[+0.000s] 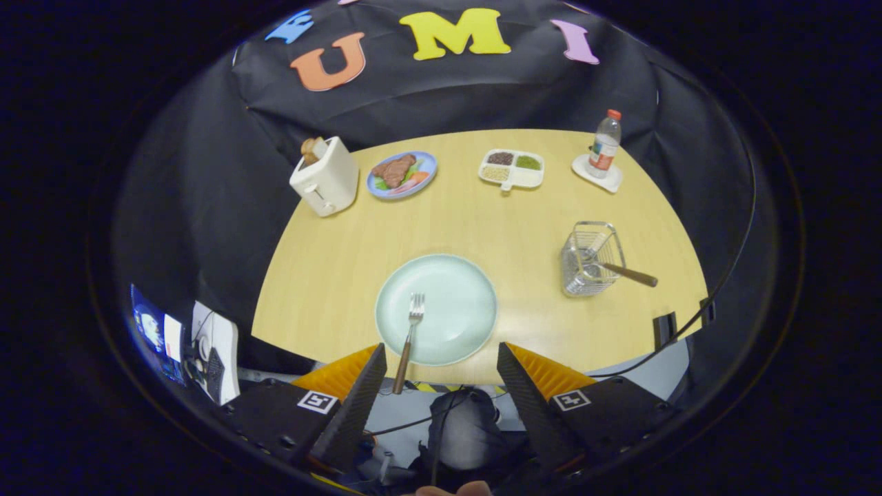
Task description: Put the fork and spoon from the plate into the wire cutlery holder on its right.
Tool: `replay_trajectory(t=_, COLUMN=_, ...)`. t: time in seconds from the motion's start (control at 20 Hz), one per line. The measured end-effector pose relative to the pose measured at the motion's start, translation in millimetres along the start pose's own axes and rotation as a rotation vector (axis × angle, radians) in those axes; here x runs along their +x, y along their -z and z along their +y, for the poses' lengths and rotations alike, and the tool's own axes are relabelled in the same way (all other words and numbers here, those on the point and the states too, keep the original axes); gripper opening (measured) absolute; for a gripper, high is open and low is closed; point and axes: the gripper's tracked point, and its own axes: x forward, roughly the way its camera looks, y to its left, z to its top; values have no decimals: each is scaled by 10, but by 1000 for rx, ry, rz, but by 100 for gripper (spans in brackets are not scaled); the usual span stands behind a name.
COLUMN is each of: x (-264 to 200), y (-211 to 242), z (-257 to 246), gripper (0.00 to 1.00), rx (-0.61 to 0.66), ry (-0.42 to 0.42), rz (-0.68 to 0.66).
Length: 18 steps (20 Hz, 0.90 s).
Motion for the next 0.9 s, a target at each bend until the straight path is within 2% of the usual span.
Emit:
replay_trajectory(t=0.35, x=675, y=301, z=402, gripper=97, rx=1, ry=-7, rz=85)
replay_trajectory(t=0.65, x=1192, y=393, z=451, gripper=97, rx=16, ry=21, rz=149)
replay_trajectory(t=0.9, x=1409, y=332, z=388, gripper=94, rx=26, ry=55, rz=154)
